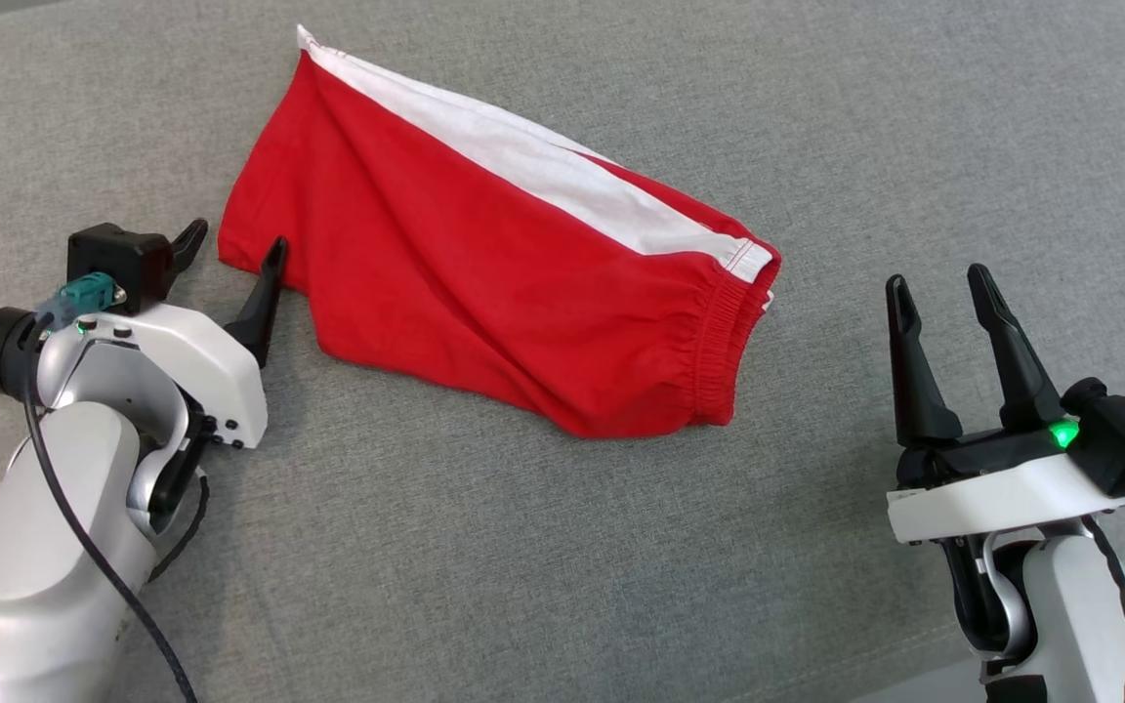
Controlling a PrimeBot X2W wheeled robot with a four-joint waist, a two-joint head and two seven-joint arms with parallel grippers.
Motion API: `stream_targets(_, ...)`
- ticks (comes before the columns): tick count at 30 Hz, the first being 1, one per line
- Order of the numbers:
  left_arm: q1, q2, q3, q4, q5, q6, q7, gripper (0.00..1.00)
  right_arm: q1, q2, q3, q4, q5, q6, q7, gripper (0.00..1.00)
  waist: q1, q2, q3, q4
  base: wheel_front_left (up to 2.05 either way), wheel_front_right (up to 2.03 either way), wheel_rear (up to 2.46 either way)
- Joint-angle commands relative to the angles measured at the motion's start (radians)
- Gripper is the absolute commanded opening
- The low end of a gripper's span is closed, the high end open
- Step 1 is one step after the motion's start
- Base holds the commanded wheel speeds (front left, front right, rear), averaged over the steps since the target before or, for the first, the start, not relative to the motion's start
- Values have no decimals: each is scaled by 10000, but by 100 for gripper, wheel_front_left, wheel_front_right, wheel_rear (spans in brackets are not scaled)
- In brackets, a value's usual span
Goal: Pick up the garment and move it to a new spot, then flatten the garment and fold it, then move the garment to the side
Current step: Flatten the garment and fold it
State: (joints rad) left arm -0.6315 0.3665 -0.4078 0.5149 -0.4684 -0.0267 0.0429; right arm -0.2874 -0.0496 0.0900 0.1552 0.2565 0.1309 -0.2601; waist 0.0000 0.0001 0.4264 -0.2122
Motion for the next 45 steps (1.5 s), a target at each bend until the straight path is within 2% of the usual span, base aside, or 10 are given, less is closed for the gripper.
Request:
stream_targets(1,-210,27,-41,263,5,-100,52,100,-35,-29,-28,-20,114,-3,-61,100,0,-1,34,-33,0,0,0)
stream_targets(5,-412,-77,-224,830,-51,-327,208,100,3,-31,-5,-69,200,-3,-64,100,0,-1,62,-58,0,0,0)
stream_targets(6,-448,-81,-294,928,-16,-381,239,80,-1,-31,1,-68,229,-3,-62,100,0,-1,61,-59,0,0,0)
stream_targets(7,-457,-116,-366,1038,-43,-448,328,41,-14,-31,0,-69,238,-3,-62,100,0,-1,60,-61,0,0,0)
stream_targets(9,-484,-185,-459,1160,-109,-532,365,0,-46,-32,-23,-88,257,-3,-64,100,0,-1,57,-57,0,0,0)
stream_targets(16,-639,-168,-538,1369,-136,-612,180,0,-63,-30,-50,-153,344,-3,-63,100,0,-1,84,-42,0,0,0)
stream_targets(21,-289,-165,-281,1143,-307,-358,-453,0,-123,-30,-249,-104,185,-3,-64,100,0,-1,0,66,0,0,0)
stream_targets(30,1892,-220,225,-938,-873,459,-1238,0,-15,-34,-399,105,-238,-3,-64,100,0,-1,-441,786,0,0,0)
stream_targets(37,3936,-342,201,-3239,-1097,1352,-1059,0,132,-64,-482,362,-486,-3,138,100,0,-1,-914,1370,0,0,0)
stream_targets(45,5171,-540,-27,-4411,-1253,1898,-781,0,382,-115,-585,373,-542,-3,437,100,0,-1,-1334,1701,0,0,0)
